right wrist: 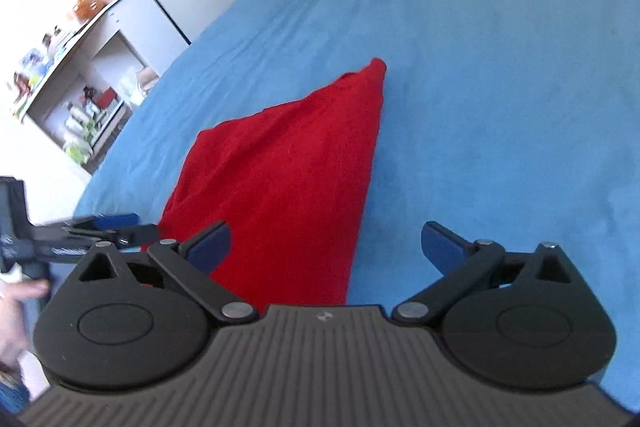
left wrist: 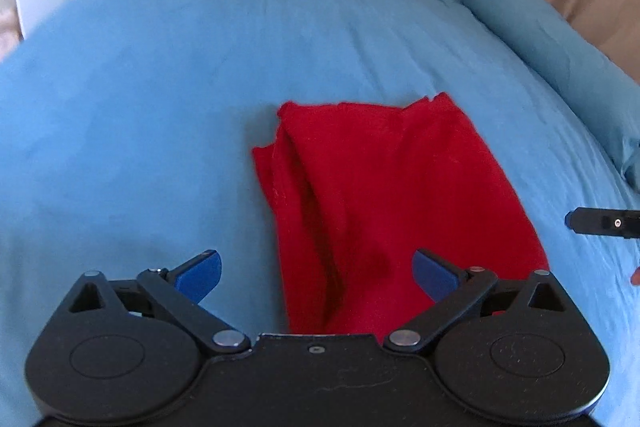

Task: Fold small clothes
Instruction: 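Grasp the folded sweater edge with the left tool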

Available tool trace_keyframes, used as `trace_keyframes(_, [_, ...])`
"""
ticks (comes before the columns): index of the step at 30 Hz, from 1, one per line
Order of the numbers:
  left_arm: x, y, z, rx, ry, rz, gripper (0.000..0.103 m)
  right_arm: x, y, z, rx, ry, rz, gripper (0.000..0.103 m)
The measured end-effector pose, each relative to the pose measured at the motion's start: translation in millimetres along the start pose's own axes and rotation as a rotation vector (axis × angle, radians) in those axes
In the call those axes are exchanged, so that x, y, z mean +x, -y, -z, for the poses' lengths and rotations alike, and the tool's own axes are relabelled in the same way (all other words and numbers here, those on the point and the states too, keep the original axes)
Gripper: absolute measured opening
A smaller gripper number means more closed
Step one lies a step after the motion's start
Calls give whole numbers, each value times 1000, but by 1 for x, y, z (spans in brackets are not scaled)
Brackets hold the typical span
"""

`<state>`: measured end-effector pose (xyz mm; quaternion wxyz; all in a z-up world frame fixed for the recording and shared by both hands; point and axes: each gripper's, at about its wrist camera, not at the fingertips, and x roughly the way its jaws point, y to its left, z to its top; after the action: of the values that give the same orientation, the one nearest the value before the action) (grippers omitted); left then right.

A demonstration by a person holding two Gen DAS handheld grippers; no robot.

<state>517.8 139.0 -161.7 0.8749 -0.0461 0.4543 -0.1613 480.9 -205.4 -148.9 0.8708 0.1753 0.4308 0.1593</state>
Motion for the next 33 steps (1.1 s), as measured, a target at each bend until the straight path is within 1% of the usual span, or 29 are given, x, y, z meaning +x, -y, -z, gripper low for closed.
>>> trace_keyframes(2, [13,-6,-2,-36,-33,30,94,12,0,-2,-13,-11,22,103])
trace_keyframes(3, [20,-10,-3,-55,-40,49,93,18,-1,-1,-20,-16,25,103])
trace_keyframes(6, [25,-15,1,-96,6,69,91,36,4,0,3,-36,12,103])
trace_keyframes(7, [26,-17,2,-109,16,76,89,43,6,1,17,-47,9,103])
trace_keyframes(8, [27,-18,2,-121,22,79,85,50,8,3,29,-61,1,101])
trace_keyframes(9, [29,-18,2,-127,25,82,82,54,9,5,34,-64,-4,97])
trace_keyframes(10, [30,-18,2,-134,26,93,72,57,8,5,37,-56,-10,89])
trace_keyframes(11, [32,-17,1,-147,15,123,50,59,6,5,40,-48,-20,78])
trace_keyframes(12, [32,-17,1,-176,3,153,47,60,5,5,45,-46,-42,68])
trace_keyframes(13, [29,-16,1,-179,6,138,43,61,0,5,44,-41,-33,60])
trace_keyframes(14, [25,-13,0,-165,12,118,38,60,-5,5,25,-26,-12,54])
trace_keyframes(15, [21,-8,0,-139,21,93,35,56,-12,4,-5,-8,4,50])
trace_keyframes(16, [16,-2,-1,-112,30,63,31,52,-18,4,-24,8,16,43])
trace_keyframes(17, [12,4,-2,-100,39,42,29,45,-23,3,-36,26,26,39])
trace_keyframes(20, [-6,21,-4,-57,71,15,26,23,-33,2,-53,61,19,36])
trace_keyframes(23, [-32,43,1,-14,92,22,26,-11,-41,3,-89,84,24,36])
trace_keyframes(25, [-53,60,8,-7,108,28,26,-42,-38,8,-84,98,4,36])
trace_keyframes(28, [-82,88,29,-18,130,70,26,-89,-31,25,-99,110,3,36])
trace_keyframes(31, [-90,120,60,16,134,85,26,-124,-16,52,-94,103,14,36])
trace_keyframes(33, [-89,135,79,8,116,105,26,-140,-6,74,-109,101,44,36])
